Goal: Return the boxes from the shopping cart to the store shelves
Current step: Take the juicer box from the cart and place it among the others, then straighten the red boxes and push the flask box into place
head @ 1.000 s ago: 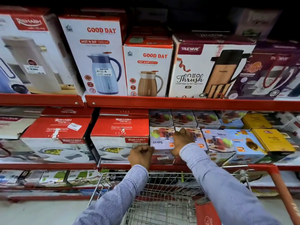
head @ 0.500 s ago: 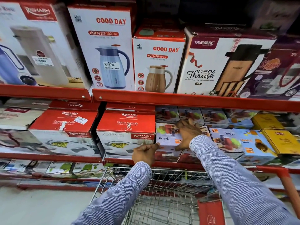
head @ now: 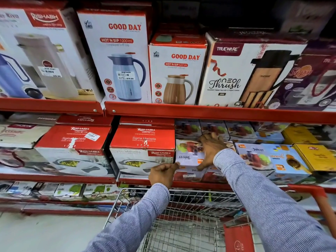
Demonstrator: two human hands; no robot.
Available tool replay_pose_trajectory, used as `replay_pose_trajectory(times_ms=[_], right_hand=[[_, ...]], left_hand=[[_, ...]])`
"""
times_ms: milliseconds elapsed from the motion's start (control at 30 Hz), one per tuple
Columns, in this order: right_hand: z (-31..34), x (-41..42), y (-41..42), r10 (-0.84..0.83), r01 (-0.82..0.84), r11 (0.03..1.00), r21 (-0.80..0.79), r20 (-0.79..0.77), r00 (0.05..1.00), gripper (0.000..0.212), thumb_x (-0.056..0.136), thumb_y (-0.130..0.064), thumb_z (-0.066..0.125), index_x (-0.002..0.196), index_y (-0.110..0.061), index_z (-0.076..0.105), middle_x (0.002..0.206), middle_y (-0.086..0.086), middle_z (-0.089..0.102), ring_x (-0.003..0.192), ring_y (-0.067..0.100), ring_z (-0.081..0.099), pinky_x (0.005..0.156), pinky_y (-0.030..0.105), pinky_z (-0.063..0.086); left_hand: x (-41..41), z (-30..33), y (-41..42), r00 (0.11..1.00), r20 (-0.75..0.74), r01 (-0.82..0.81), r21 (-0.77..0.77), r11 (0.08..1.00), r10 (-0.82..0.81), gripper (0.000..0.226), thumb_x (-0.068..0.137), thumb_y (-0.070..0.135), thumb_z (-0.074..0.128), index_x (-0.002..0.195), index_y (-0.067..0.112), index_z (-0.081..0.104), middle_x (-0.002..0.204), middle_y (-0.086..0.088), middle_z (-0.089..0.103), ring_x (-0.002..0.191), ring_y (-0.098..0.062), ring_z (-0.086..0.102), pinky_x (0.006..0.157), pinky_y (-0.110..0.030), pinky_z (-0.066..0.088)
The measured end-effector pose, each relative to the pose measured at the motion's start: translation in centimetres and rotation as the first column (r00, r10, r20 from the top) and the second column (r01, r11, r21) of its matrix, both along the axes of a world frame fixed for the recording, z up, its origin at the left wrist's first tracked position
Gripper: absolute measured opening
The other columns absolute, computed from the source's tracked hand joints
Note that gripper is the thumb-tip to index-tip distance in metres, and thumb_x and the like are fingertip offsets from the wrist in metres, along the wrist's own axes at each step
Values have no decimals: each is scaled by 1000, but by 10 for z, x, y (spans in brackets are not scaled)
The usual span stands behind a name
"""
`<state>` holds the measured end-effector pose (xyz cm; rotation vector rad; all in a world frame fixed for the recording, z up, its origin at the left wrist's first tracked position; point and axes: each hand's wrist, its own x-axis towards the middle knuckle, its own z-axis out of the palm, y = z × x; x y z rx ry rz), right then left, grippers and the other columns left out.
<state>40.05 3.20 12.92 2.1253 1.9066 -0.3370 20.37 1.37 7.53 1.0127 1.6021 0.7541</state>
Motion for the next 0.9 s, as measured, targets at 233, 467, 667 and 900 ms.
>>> replay_pose_trajectory(times_ms=[233,467,667,900], right_hand=[[-13,0,-31,-139,140,989,39,-30,990,116,52,-61,75,146,-21,19,154,3,23,139,32,21,111,50,27],[-16,-105,-59,-36,392,822,414,-648,761,80,76,-30,73,143,-30,29,150,-1,32,135,22,37,111,41,36],[-32,-133,-56,-246,658,746,103,-876,416,71,79,-26,73,141,-19,38,142,0,50,124,21,52,97,30,44],[-20,-144,-54,-301,632,773,49,-849,434,72,83,-23,68,145,-16,33,147,4,45,133,22,45,106,37,41]], left_hand=[[-7,-7,-7,994,39,99,6,995,-99,8,63,37,81,58,33,77,71,10,78,80,-17,74,89,-38,58],[-144,23,14,996,-49,-63,262,963,78,15,80,22,75,94,20,72,98,-4,75,90,-23,69,90,-38,55],[-154,18,32,990,-138,53,118,992,-36,55,81,27,74,129,11,55,132,-12,63,115,-30,62,101,-41,48],[-163,9,40,974,-174,171,123,977,-149,72,79,28,76,140,13,42,142,-9,55,115,-30,63,102,-41,47]])
